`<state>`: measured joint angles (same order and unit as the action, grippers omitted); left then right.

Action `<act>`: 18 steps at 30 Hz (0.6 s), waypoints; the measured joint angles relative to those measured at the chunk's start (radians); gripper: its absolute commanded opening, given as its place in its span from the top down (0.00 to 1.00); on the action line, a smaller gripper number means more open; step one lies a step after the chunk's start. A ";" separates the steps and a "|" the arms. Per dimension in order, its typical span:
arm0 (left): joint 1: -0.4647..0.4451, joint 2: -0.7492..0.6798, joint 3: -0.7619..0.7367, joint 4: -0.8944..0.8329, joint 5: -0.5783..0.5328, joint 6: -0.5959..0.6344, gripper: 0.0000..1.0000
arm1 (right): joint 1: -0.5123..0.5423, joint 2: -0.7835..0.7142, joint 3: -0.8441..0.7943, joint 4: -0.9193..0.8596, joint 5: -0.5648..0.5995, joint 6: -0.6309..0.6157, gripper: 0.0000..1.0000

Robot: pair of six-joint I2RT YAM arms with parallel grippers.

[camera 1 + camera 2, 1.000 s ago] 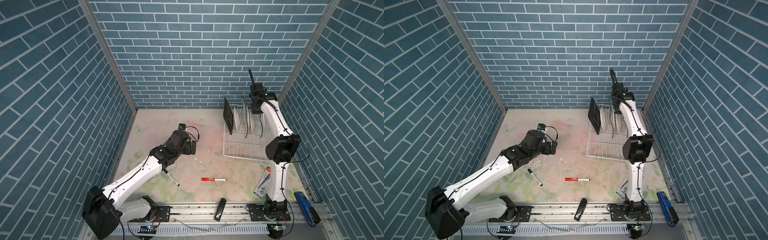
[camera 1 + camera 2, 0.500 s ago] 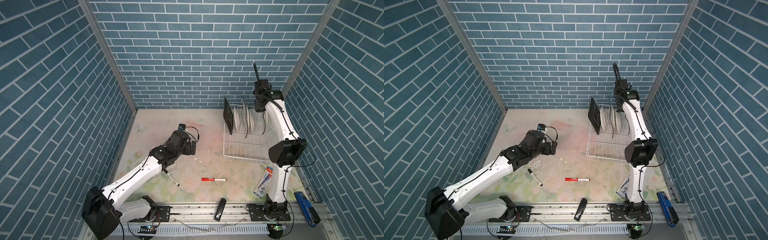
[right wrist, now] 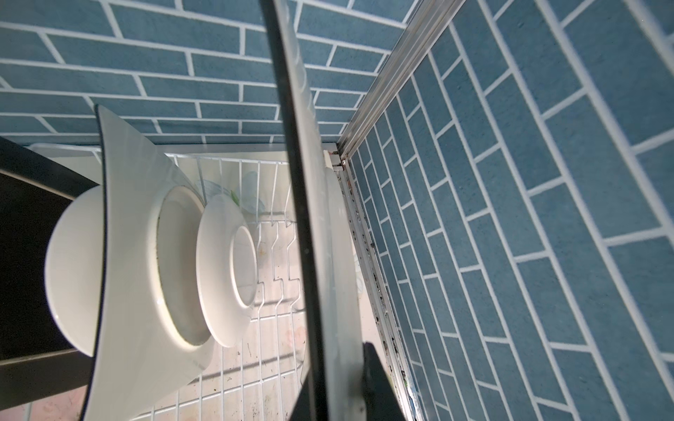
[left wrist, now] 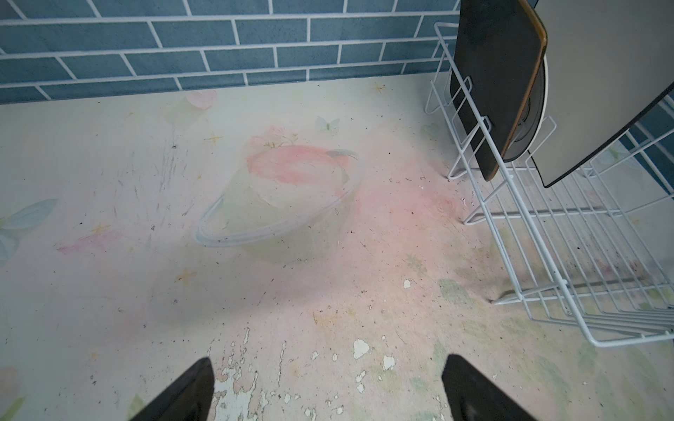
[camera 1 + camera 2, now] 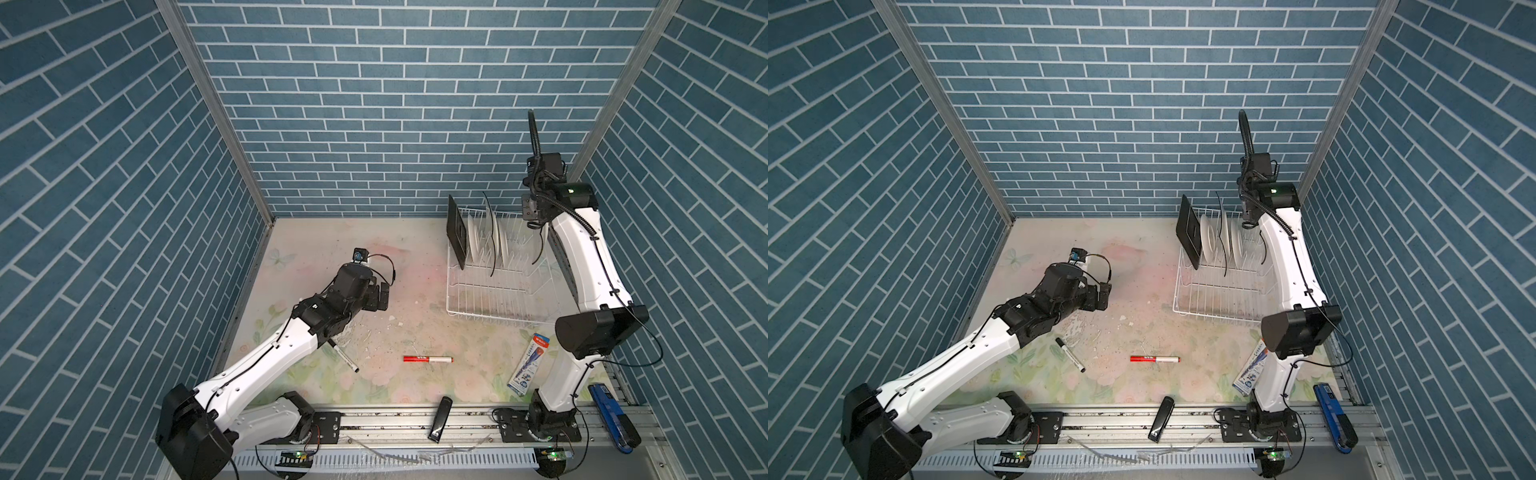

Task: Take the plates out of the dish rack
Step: 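Lift the white square plate up out of the rack with the right gripper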

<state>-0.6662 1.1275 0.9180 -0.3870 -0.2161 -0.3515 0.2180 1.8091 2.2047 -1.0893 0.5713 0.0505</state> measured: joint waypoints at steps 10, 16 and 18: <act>0.000 -0.084 -0.098 -0.015 0.027 -0.075 0.00 | 0.000 -0.282 -0.209 0.110 -0.084 -0.021 1.00; 0.000 -0.145 -0.099 -0.031 0.048 -0.111 0.00 | 0.000 -0.438 -0.317 0.163 -0.182 -0.019 1.00; -0.001 -0.165 -0.099 -0.042 0.055 -0.124 0.00 | 0.000 -0.481 -0.344 0.170 -0.222 -0.006 1.00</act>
<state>-0.6674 0.9627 0.8188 -0.4294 -0.1612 -0.4759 0.2180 1.3281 1.8610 -0.9192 0.3492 0.0448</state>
